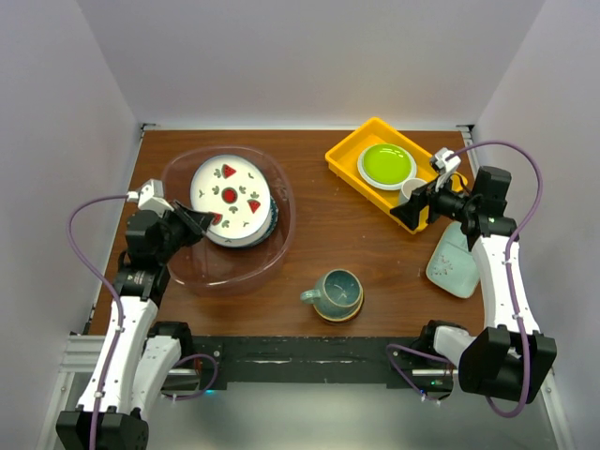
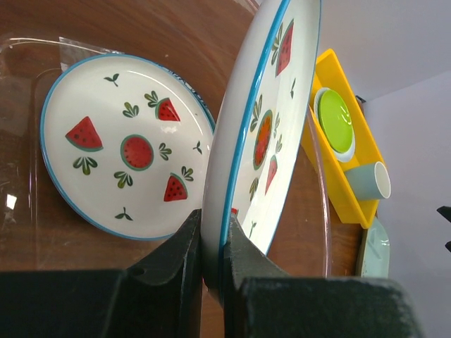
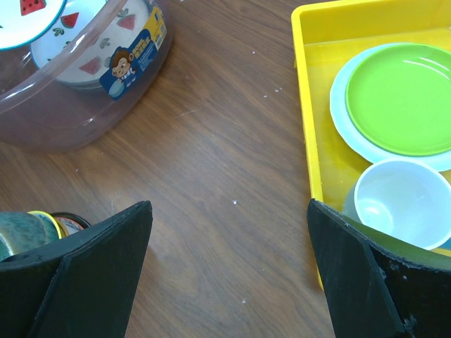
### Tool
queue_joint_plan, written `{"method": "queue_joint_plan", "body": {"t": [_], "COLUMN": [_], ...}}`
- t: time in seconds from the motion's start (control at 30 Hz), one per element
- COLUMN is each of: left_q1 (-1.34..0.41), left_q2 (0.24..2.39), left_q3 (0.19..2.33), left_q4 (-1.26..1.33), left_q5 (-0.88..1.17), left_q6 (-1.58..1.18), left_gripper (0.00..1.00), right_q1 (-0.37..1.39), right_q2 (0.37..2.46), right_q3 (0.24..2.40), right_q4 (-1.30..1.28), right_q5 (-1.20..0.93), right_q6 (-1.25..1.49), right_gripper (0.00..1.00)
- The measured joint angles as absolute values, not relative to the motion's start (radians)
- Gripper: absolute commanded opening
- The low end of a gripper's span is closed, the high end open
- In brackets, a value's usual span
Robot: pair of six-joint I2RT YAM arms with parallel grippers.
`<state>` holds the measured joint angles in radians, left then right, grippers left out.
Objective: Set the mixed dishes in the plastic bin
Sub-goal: Place the plate in the plastic bin.
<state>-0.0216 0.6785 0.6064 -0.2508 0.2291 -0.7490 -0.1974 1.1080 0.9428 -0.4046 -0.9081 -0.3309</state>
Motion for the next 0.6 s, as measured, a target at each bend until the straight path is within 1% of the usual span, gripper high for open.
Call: {"method": "queue_joint_plan", "body": {"t": [0.6], "left_q1": [-0.021], "left_q2": [0.704], "left_q3": [0.59], "left_q4": [-0.241], "left_q5": [0.236], "left_q6": [-0.776], "left_gripper": [0.0], "right_q1": [-0.197], "right_q2": [1.108], "right_q3": [0.943], "right_q4": [-0.405], "right_q5": [-0.908], "right_q6": [-0.332], "right_gripper": [0.96]}}
